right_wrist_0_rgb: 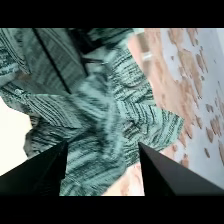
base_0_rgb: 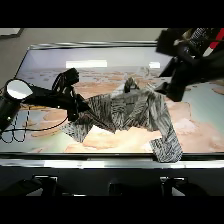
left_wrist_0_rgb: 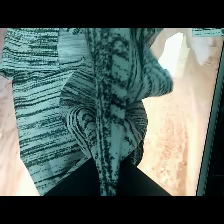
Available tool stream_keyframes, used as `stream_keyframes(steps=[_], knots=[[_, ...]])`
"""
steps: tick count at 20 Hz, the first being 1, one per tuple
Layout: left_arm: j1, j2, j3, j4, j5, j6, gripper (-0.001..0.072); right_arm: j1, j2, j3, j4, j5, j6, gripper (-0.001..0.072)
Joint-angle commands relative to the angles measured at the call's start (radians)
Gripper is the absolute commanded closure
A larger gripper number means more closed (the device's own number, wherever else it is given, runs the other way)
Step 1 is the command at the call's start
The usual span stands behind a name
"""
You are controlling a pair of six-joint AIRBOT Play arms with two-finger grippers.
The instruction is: Fold the clothes and pants, and hang the long-sleeved shirts on hangers.
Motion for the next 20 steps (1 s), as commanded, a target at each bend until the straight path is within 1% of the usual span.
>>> stream_keyframes(steps=[1,5,8,9,11,14,15,18,20], knots=[[0.000,0.003,0.000,-0.011,-0.001,0.019,0.0689,-0.182,0.033,0.000,0.095,-0.003,0.012,0.0166],[0.000,0.023,0.000,-0.018,0.001,0.033,0.0689,-0.335,-0.003,-0.001,0.159,0.012,0.004,0.0159],[0.000,0.043,0.000,-0.019,0.010,0.037,0.0689,-0.367,-0.025,-0.027,0.175,0.027,0.003,0.0159],[0.000,0.059,0.000,-0.026,0.011,0.051,0.0689,-0.367,-0.026,-0.089,0.174,0.030,-0.026,0.0153],[0.000,0.071,0.000,-0.044,0.010,0.051,0.0689,-0.365,-0.027,-0.188,0.171,0.029,-0.070,0.0153],[0.000,0.083,0.000,-0.048,0.010,0.050,0.0689,-0.365,-0.031,-0.322,0.176,-0.068,-0.166,0.0152],[0.000,0.085,0.000,-0.048,0.010,0.050,0.0689,-0.365,-0.039,-0.346,0.182,-0.094,-0.179,0.0152],[0.000,0.086,0.000,-0.048,0.010,0.050,0.0689,-0.364,-0.098,-0.356,0.241,-0.094,-0.208,0.0152],[0.000,0.086,0.000,-0.048,0.010,0.050,0.0688,-0.362,-0.132,-0.356,0.282,-0.074,-0.264,0.0152]])
